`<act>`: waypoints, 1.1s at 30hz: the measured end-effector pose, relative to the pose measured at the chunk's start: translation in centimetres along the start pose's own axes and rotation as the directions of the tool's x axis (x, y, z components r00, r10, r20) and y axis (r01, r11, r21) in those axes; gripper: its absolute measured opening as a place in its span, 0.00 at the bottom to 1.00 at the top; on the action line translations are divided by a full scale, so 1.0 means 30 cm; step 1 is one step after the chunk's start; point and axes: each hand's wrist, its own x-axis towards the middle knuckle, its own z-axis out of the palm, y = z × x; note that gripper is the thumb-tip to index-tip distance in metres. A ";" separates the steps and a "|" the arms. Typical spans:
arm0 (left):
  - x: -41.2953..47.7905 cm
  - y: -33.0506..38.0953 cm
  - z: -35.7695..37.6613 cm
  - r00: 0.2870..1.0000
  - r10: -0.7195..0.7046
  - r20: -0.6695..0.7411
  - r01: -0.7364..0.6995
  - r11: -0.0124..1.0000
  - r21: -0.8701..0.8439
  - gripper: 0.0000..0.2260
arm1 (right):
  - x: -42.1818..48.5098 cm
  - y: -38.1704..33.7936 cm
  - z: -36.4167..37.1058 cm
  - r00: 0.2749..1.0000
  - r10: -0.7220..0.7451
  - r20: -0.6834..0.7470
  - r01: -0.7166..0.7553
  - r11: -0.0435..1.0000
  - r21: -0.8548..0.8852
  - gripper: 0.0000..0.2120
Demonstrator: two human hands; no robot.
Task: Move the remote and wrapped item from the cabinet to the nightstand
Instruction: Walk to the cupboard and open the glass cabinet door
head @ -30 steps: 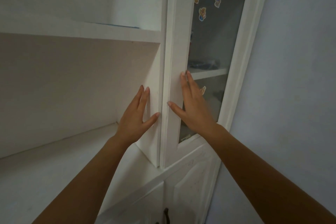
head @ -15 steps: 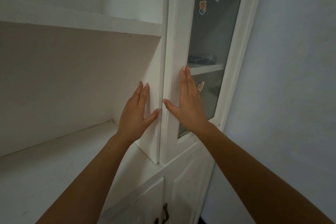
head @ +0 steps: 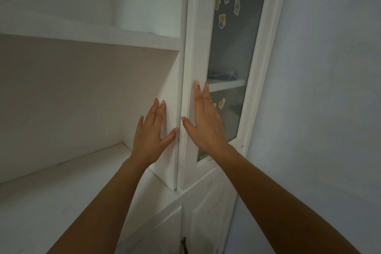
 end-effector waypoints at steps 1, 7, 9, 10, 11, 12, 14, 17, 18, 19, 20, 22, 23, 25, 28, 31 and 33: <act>0.000 -0.001 0.001 1.000 0.001 0.000 -0.001 1.000 0.001 0.34 | 0.001 -0.003 0.000 1.000 0.000 0.001 0.000 1.000 -0.002 0.43; 0.000 -0.004 0.009 1.000 -0.007 -0.002 0.007 1.000 -0.008 0.34 | 0.000 -0.009 0.001 1.000 -0.001 -0.010 0.000 1.000 -0.025 0.42; 0.001 -0.005 0.011 1.000 -0.005 -0.005 0.005 1.000 0.000 0.34 | -0.002 -0.012 0.003 1.000 -0.004 -0.020 0.004 1.000 -0.022 0.42; 0.000 -0.006 0.011 1.000 -0.002 -0.007 0.002 1.000 0.004 0.34 | -0.007 -0.014 0.003 1.000 -0.008 -0.028 0.007 1.000 -0.019 0.42; -0.001 -0.006 0.011 1.000 0.001 -0.010 -0.001 1.000 0.008 0.34 | -0.013 -0.014 0.000 0.999 -0.013 -0.039 0.012 1.000 -0.017 0.42; -0.001 -0.006 0.011 1.000 0.003 -0.012 -0.002 1.000 0.012 0.34 | -0.021 -0.011 -0.004 0.999 -0.021 -0.047 0.020 1.000 -0.019 0.41; -0.003 -0.006 0.010 1.000 -0.004 -0.012 0.004 1.000 0.019 0.35 | -0.042 0.000 -0.017 0.998 -0.047 -0.053 0.045 0.999 -0.028 0.38; -0.001 -0.001 0.009 1.000 -0.010 -0.007 0.011 0.999 0.034 0.35 | -0.072 0.024 -0.043 0.996 -0.075 -0.042 0.072 0.995 -0.063 0.36; -0.001 0.000 0.009 1.000 -0.008 -0.007 0.008 0.999 0.039 0.35 | -0.080 0.031 -0.053 0.996 -0.083 -0.039 0.080 0.994 -0.075 0.35; 0.001 0.000 0.009 1.000 -0.006 -0.006 0.006 0.999 0.042 0.35 | -0.088 0.038 -0.064 0.995 -0.092 -0.032 0.089 0.992 -0.088 0.35; 0.001 0.000 0.011 1.000 -0.006 -0.007 0.006 0.999 0.046 0.35 | -0.096 0.046 -0.076 0.995 -0.102 -0.023 0.099 0.990 -0.102 0.33; -0.001 -0.002 0.014 1.000 -0.017 -0.010 0.017 0.999 0.050 0.35 | -0.113 0.063 -0.101 0.993 -0.114 -0.005 0.113 0.985 -0.127 0.30; -0.004 0.004 0.017 1.000 -0.020 -0.014 0.021 0.999 0.050 0.35 | -0.124 0.071 -0.117 0.994 -0.113 -0.004 0.111 0.985 -0.132 0.28; -0.010 0.011 0.024 0.999 -0.032 -0.033 0.033 0.998 0.046 0.33 | -0.139 0.081 -0.138 0.994 -0.113 -0.012 0.111 0.986 -0.126 0.24; -0.022 0.041 0.027 0.996 -0.012 -0.083 0.017 0.998 0.055 0.30 | -0.158 0.092 -0.174 0.990 -0.133 -0.040 0.126 0.981 -0.149 0.19; -0.030 0.085 0.026 0.989 0.057 -0.136 -0.042 0.993 0.113 0.30 | -0.169 0.099 -0.197 0.986 -0.155 -0.056 0.143 0.974 -0.176 0.15; -0.034 0.112 0.032 0.988 0.113 -0.106 -0.095 0.982 0.164 0.32 | -0.174 0.101 -0.202 0.984 -0.167 -0.065 0.152 0.970 -0.188 0.15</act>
